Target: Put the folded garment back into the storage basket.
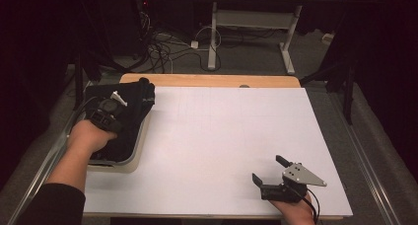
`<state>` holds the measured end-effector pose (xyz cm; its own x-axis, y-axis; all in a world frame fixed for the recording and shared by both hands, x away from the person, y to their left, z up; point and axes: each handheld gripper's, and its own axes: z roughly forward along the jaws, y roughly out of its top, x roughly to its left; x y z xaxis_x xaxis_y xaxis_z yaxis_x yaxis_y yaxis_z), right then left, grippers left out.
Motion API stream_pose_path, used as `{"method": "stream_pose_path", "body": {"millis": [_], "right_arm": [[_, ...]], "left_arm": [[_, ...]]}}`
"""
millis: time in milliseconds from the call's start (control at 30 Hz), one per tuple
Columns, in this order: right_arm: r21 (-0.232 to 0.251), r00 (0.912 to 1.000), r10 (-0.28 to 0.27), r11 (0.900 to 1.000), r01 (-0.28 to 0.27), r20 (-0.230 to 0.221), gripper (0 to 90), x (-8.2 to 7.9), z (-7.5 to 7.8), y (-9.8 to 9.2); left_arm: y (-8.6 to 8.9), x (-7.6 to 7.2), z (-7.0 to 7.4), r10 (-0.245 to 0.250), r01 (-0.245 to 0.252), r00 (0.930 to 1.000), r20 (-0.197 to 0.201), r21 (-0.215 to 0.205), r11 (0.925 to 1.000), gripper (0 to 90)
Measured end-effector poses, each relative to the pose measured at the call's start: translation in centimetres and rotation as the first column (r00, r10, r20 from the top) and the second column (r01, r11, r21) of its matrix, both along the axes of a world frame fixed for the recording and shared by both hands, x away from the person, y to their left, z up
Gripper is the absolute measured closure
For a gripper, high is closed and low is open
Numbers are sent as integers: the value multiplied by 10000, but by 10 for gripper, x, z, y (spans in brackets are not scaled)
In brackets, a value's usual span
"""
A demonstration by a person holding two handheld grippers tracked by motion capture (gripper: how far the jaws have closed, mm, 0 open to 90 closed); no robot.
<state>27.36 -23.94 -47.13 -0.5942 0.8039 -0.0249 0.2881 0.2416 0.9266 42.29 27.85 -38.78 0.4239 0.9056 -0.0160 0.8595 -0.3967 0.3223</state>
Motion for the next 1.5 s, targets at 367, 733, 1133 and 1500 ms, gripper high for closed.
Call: {"method": "stream_pose_path", "body": {"millis": [367,733,1133,1500], "right_arm": [[200,10000,-22,9998,22,20,0,0,2,2],[242,10000,-65,9997,65,-11,0,1,2,1],[92,10000,27,10000,-27,10,0,0,1,5],[97,10000,18,10000,-19,83,0,1,2,5]], "left_arm": [[2,43,-11,255,-69,9784,2050,-910,9958,870],[-5,72,-49,521,-332,9888,1395,-1344,9904,871],[-3,71,-66,233,-146,9971,718,-1197,9927,870],[3,76,-56,828,-460,9805,1784,-2017,9784,871]]}}
